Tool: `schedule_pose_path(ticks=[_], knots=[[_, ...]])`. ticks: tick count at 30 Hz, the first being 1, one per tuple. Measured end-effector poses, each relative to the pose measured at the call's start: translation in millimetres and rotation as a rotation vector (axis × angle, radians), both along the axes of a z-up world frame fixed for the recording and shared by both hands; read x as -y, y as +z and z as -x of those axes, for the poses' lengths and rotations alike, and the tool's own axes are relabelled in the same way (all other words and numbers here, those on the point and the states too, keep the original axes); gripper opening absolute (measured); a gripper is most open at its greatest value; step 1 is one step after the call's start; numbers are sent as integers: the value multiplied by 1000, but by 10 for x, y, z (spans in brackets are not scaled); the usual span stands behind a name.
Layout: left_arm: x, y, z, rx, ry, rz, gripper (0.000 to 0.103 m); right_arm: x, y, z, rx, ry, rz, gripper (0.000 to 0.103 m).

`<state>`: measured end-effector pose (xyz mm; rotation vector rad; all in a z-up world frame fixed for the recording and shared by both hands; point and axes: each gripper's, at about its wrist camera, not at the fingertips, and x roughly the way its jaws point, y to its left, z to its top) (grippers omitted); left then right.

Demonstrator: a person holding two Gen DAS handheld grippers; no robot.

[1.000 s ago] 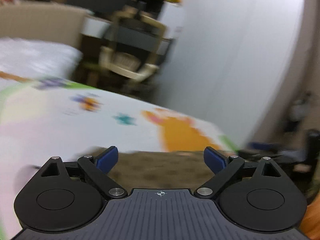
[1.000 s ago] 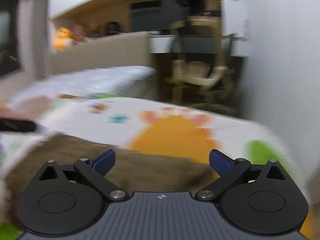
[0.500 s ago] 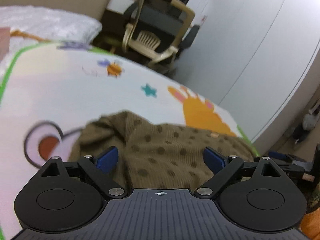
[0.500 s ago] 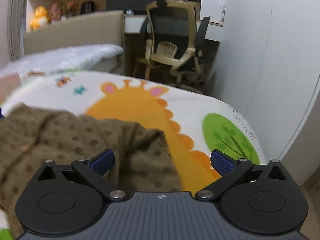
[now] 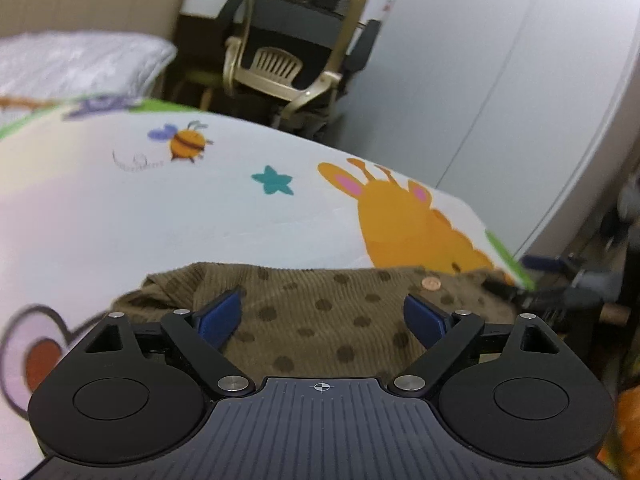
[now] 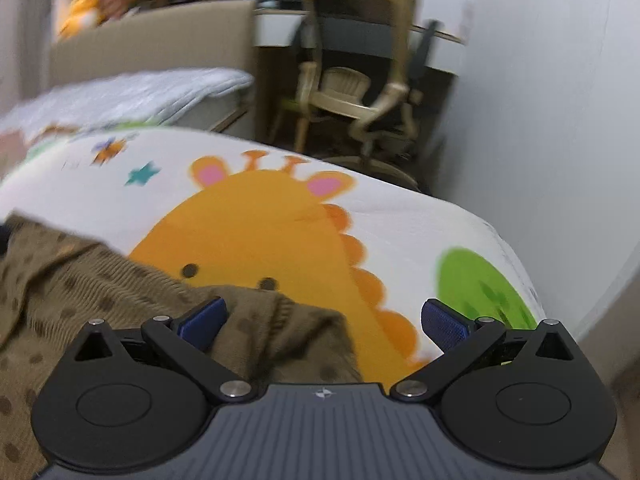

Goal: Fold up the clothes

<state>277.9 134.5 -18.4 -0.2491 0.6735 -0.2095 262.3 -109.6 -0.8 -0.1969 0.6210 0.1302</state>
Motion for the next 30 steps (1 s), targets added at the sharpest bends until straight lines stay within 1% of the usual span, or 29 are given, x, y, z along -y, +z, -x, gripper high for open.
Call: schedule_pose_path(ticks=[2, 3, 4, 6, 7, 9, 10, 12, 16, 18, 21, 22, 24, 26, 28, 30], knots=[[41, -2, 33, 5, -4, -36, 93, 17, 72, 149, 41, -36, 21, 103], [61, -2, 49, 8, -5, -55, 93, 6, 134, 271, 65, -14, 20, 103], [81, -3, 65, 10, -7, -73, 93, 24, 198, 377, 72, 26, -16, 103], [99, -12, 84, 15, -8, -89, 94, 57, 297, 618, 63, 124, -109, 103], [99, -13, 81, 16, -7, -90, 94, 35, 302, 726, 54, 161, -123, 103], [99, -5, 95, 17, -8, -89, 94, -35, 259, 913, 30, 220, -120, 103], [95, 7, 138, 19, -9, -87, 94, -71, 191, 955, 13, 227, -94, 103], [85, 33, 222, 23, -12, -84, 94, -122, 36, 1001, -17, 219, -36, 103], [66, 84, 392, 30, -18, -78, 94, -108, -126, 1023, -27, 173, 14, 103], [56, 109, 477, 34, -20, -74, 95, -131, -120, 1017, -32, 173, 28, 103], [42, 147, 604, 40, -25, -69, 96, -138, -130, 1011, -44, 171, 19, 103], [40, 154, 674, 41, -38, -64, 96, -127, -134, 1008, -50, 166, 6, 103], [41, 151, 888, 43, -93, -42, 96, -97, -139, 1009, -63, 154, -23, 103], [29, 111, 1028, 26, -135, 1, 96, -109, -138, 1039, -58, 151, -21, 103], [12, 55, 1127, 4, -163, 44, 97, -158, -124, 1050, -33, 165, 21, 103], [21, -7, 1137, -12, -151, 38, 96, -240, -93, 1013, -2, 175, 84, 103]])
